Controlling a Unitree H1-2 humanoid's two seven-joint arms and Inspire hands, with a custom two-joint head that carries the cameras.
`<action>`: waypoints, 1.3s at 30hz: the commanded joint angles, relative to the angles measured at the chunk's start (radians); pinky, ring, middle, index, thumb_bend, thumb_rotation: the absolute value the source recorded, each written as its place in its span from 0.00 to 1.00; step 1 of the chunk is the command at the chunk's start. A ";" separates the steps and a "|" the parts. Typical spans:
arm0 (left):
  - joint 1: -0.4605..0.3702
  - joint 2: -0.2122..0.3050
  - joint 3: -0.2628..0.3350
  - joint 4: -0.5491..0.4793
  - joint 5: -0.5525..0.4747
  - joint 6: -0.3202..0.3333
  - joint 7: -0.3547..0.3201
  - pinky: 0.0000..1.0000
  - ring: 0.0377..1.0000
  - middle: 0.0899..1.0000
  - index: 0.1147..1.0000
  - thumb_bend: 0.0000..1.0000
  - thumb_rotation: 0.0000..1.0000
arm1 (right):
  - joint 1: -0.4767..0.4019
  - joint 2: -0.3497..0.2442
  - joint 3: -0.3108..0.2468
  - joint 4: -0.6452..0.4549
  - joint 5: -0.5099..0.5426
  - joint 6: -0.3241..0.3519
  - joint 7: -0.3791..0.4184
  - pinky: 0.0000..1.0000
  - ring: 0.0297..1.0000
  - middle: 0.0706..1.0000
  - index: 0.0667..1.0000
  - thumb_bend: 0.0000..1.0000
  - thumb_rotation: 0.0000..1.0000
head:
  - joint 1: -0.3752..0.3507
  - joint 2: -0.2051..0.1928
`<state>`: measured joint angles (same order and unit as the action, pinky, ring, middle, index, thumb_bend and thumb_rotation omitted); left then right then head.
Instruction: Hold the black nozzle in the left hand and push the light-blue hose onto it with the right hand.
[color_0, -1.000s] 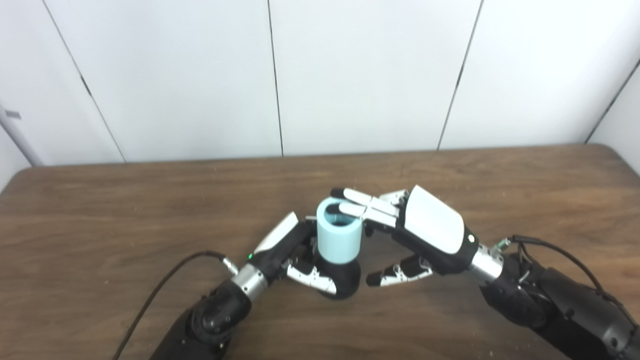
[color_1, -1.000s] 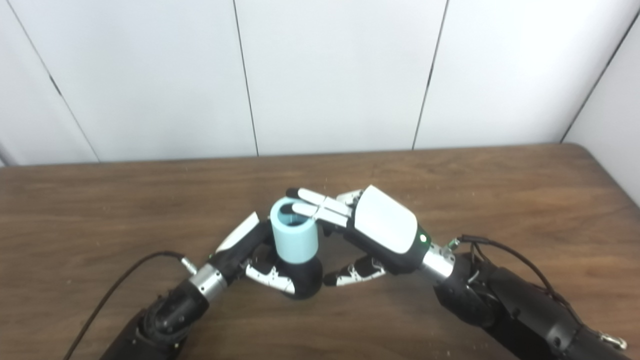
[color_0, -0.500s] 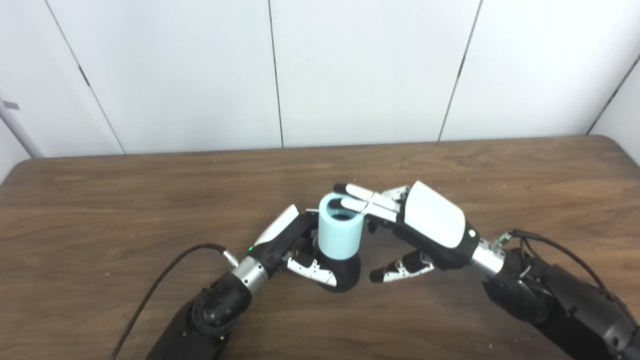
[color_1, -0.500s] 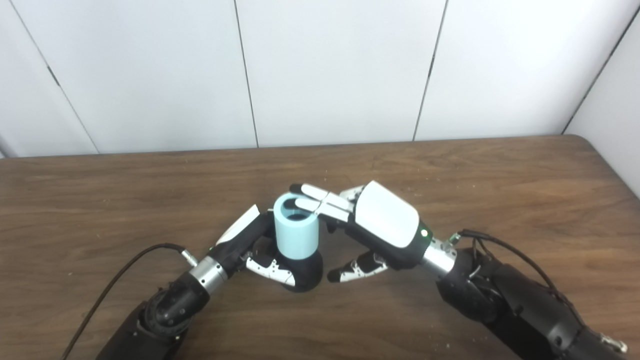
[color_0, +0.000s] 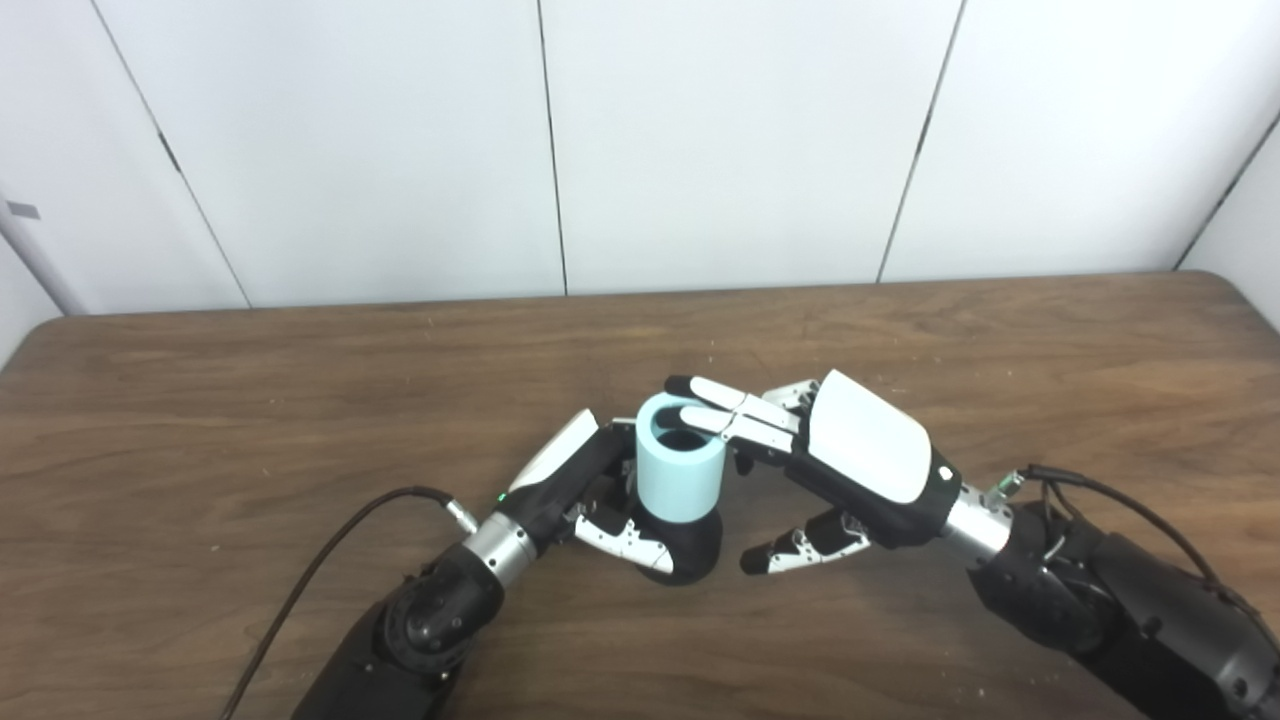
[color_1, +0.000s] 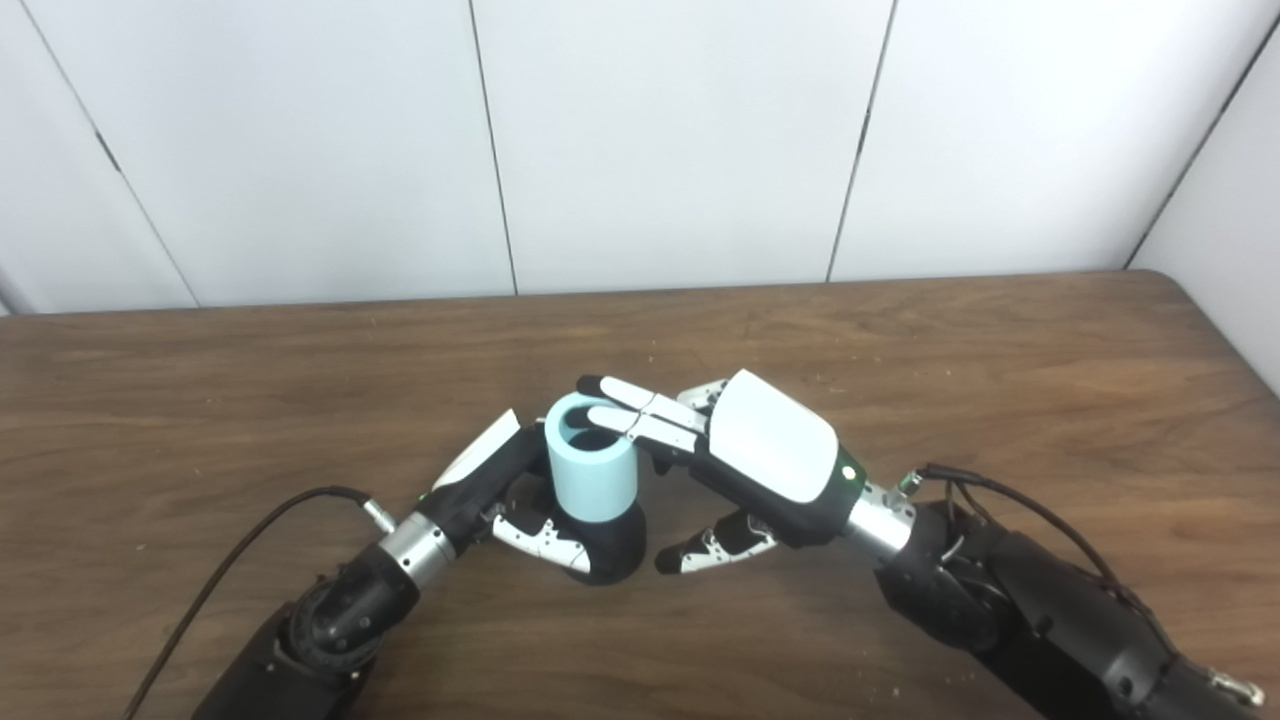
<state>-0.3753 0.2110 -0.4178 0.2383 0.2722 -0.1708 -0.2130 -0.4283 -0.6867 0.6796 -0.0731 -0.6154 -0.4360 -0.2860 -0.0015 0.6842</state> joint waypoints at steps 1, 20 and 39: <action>0.043 0.031 -0.024 0.059 0.063 0.103 -0.053 0.17 0.21 0.27 0.43 0.52 0.09 | 0.007 -0.023 0.067 -0.008 -0.042 -0.034 0.039 0.42 0.43 0.90 0.88 0.48 0.00 | 0.001 0.000; 0.042 0.033 -0.030 0.056 0.073 0.108 -0.055 0.18 0.22 0.28 0.43 0.52 0.09 | 0.054 0.069 -0.093 -0.030 -0.121 -0.006 -0.085 0.58 0.69 1.00 1.00 0.70 0.02 | 0.000 -0.003; 0.043 0.038 -0.043 0.056 0.097 0.091 -0.045 0.17 0.21 0.27 0.43 0.52 0.09 | 0.201 0.337 -0.559 -0.144 0.223 0.054 0.110 0.79 0.86 1.00 1.00 0.71 0.31 | 0.002 -0.012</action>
<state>-0.3784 0.2099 -0.4239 0.2382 0.2777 -0.1694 -0.2121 -0.2204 -0.3622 0.1354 -0.1902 -0.4344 -0.3730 -0.1812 0.0000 0.6719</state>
